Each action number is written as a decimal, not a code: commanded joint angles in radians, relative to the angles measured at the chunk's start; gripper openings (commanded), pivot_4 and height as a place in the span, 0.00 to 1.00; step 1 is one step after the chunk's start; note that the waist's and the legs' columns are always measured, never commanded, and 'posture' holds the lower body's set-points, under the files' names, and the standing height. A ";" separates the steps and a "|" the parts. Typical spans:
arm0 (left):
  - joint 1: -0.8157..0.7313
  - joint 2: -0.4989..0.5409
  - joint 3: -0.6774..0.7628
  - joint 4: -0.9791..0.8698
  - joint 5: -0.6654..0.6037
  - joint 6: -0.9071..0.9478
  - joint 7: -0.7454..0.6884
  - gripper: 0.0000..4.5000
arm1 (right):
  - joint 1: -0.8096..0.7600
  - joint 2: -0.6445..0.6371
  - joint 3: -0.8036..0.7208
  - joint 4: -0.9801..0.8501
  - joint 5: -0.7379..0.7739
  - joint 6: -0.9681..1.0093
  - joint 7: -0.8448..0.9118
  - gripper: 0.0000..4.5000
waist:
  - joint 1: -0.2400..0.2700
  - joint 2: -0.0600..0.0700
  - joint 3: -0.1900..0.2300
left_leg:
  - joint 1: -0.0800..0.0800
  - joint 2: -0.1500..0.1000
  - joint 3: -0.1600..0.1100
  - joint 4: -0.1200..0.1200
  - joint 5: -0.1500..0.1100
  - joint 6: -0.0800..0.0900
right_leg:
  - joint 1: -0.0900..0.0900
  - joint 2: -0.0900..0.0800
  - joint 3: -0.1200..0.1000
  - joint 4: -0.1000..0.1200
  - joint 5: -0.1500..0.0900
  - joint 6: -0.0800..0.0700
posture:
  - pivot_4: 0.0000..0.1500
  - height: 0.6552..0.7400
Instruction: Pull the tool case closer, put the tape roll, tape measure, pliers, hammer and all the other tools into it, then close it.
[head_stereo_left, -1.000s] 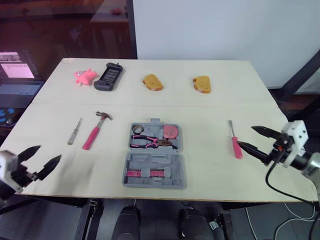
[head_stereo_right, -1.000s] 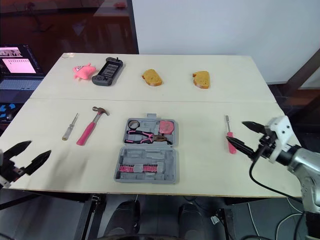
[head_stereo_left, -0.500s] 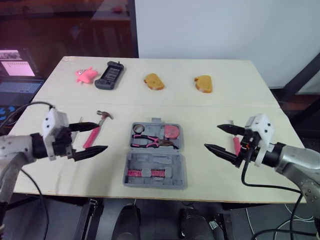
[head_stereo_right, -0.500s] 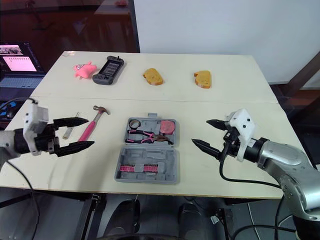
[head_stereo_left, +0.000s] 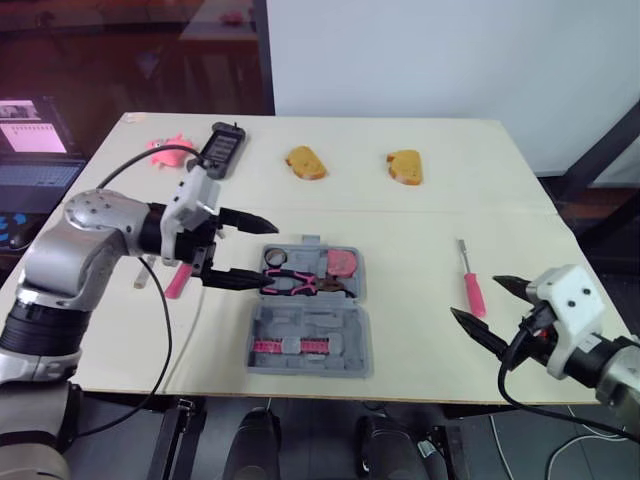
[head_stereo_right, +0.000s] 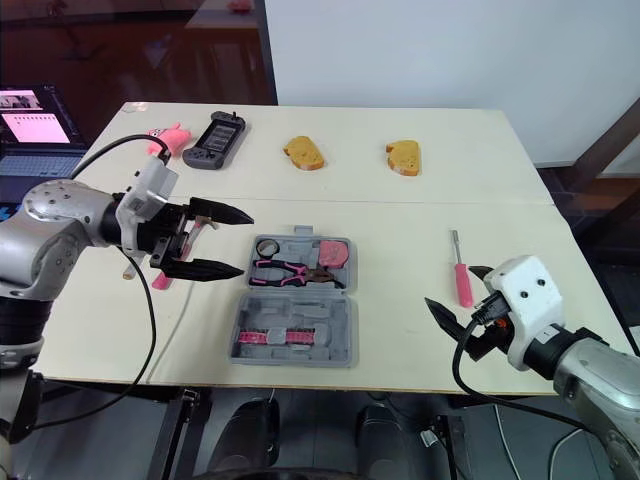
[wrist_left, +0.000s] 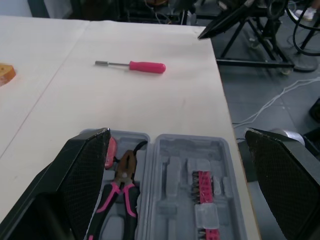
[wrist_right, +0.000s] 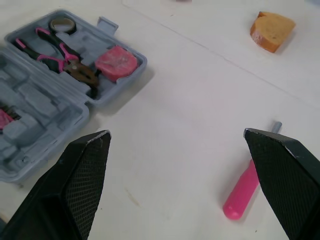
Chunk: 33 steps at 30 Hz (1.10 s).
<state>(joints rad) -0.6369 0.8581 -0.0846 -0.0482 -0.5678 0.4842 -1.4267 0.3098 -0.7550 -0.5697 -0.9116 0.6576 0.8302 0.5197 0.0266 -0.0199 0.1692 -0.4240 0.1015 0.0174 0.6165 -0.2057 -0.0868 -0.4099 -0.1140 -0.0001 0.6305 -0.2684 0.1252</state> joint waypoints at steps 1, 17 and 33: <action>0.025 0.022 0.044 -0.027 0.010 -0.010 0.012 1.00 | -0.088 -0.040 0.000 0.010 0.108 0.026 0.029 1.00 | 0.000 0.000 0.000 | 0.000 0.000 0.000 0.000 0.000 0.000 | 0.000 0.000 0.000 0.000 0.000 0.000 | 1.00 0.77; 0.833 -0.087 0.691 -0.330 0.018 0.119 0.521 1.00 | -0.954 -0.259 0.556 0.541 0.214 0.148 0.452 1.00 | -0.038 -0.007 0.010 | -0.002 0.000 -0.002 -0.001 0.000 0.001 | -0.002 0.000 -0.001 0.000 0.000 0.000 | 1.00 0.77; 0.723 -0.092 0.651 -0.030 0.248 0.076 0.863 1.00 | -1.083 -0.200 0.625 0.538 0.169 0.182 0.552 1.00 | -0.015 -0.007 0.010 | -0.002 0.000 0.001 0.000 0.000 0.001 | -0.005 -0.001 0.000 0.002 0.001 -0.001 | 1.00 0.77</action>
<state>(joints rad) 0.1193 0.7371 0.5846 -0.1278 -0.3625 0.5570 -0.6049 -0.7532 -0.9561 0.0967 -0.3382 0.8070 1.0029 1.0852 0.0119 -0.0272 0.1796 -0.4267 0.1017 0.0185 0.6169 -0.2061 -0.0862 -0.4151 -0.1149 -0.0004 0.6322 -0.2675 0.1245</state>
